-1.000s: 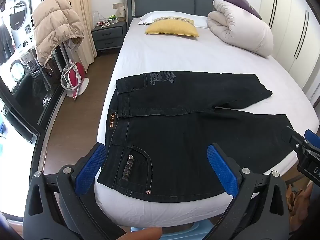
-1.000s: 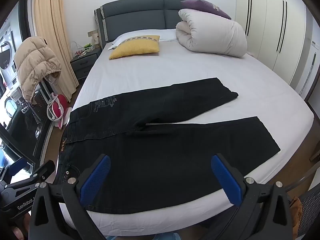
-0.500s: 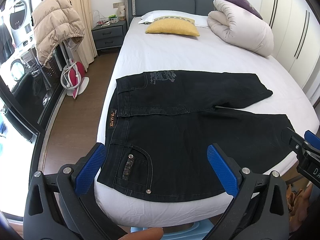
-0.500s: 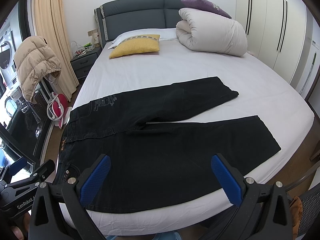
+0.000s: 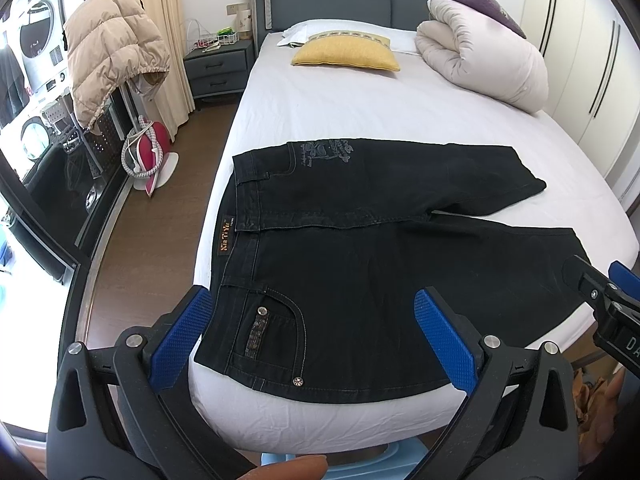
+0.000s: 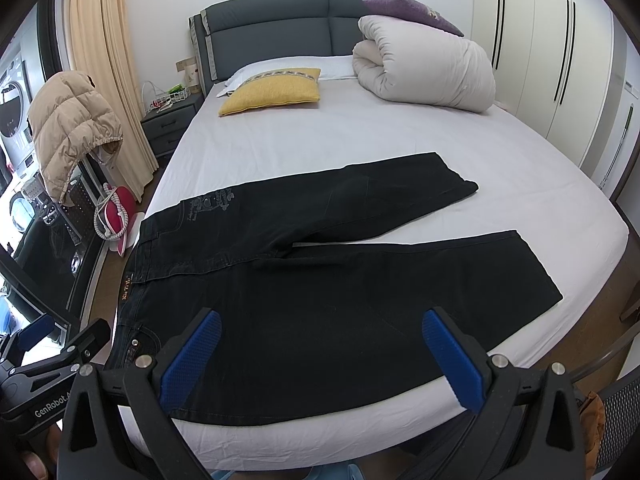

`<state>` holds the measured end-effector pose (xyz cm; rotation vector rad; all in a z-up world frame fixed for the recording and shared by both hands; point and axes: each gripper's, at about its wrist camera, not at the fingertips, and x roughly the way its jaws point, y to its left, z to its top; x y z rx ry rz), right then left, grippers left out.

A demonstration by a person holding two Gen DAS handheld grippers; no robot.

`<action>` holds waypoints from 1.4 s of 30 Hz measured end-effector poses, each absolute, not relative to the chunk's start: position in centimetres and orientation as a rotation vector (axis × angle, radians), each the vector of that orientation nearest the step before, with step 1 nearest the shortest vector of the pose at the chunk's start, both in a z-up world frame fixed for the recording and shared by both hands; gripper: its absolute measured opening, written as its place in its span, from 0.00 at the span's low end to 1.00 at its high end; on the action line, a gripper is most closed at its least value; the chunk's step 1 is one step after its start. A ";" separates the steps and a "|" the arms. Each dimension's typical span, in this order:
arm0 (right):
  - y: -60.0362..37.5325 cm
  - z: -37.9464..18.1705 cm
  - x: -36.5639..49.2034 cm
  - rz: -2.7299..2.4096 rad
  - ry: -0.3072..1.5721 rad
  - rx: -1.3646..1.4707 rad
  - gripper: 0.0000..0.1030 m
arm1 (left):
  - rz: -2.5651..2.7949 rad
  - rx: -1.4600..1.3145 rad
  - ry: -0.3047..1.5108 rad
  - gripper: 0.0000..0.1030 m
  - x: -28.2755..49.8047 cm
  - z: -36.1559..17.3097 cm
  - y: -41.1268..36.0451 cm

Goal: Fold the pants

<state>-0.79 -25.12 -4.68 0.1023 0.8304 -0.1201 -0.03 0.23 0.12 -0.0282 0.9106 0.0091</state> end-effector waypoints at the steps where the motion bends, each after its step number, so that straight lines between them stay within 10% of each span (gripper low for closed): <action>1: -25.1 -4.7 -0.9 -0.120 0.831 0.102 1.00 | 0.009 -0.028 0.911 1.00 0.0 0.1 0.2; 42: -24.6 -5.8 -0.8 -0.119 0.837 0.103 1.00 | 0.011 -0.025 0.918 1.00 -0.5 -1.2 1.0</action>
